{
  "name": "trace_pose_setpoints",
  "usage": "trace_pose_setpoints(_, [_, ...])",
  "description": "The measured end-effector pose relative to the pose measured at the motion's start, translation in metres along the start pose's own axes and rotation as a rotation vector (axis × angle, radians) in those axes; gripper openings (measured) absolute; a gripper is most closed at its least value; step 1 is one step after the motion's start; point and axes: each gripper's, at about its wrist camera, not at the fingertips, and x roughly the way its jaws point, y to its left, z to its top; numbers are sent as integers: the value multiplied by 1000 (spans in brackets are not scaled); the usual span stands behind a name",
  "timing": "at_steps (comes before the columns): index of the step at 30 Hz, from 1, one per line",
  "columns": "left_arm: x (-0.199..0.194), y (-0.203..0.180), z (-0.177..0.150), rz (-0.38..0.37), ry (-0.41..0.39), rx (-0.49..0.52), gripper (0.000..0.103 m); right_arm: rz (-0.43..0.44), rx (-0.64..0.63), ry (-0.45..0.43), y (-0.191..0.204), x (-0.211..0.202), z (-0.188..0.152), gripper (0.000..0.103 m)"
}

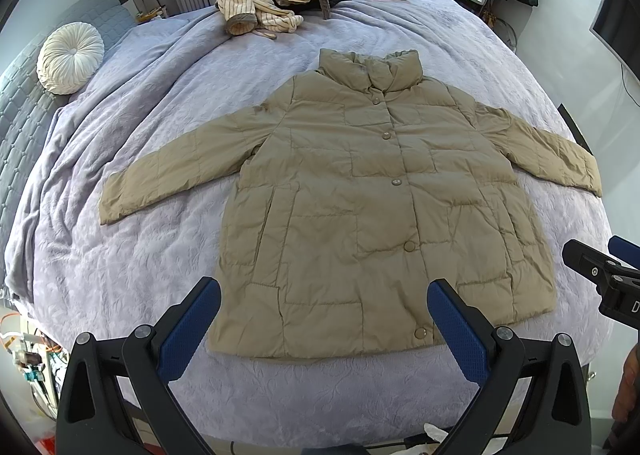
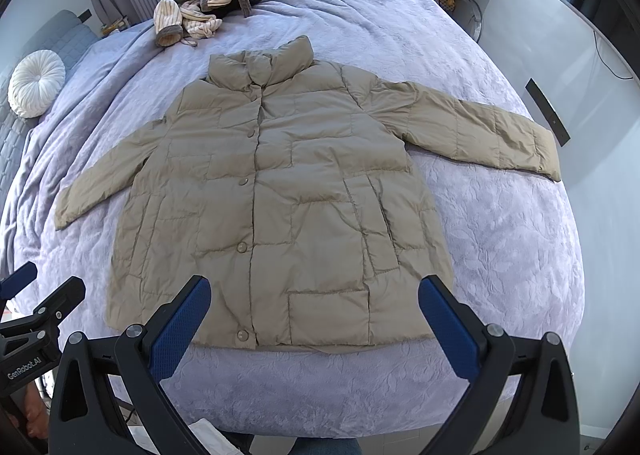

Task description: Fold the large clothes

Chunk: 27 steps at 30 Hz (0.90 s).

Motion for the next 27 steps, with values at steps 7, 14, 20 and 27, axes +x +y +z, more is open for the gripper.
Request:
trace_pose_setpoints(7, [0, 0, 1, -1, 0, 0, 103, 0, 0, -1, 0, -1, -1, 103])
trace_pose_setpoints(14, [1, 1, 2, -4, -2, 1, 103, 0, 2, -2, 0, -1, -2, 103])
trace_pose_setpoints(20, [1, 1, 2, -18, -10, -6, 103, 0, 2, -1, 0, -1, -3, 103])
trace_pose_setpoints(27, [1, 1, 2, -20, -2, -6, 103, 0, 1, -2, 0, -1, -4, 103])
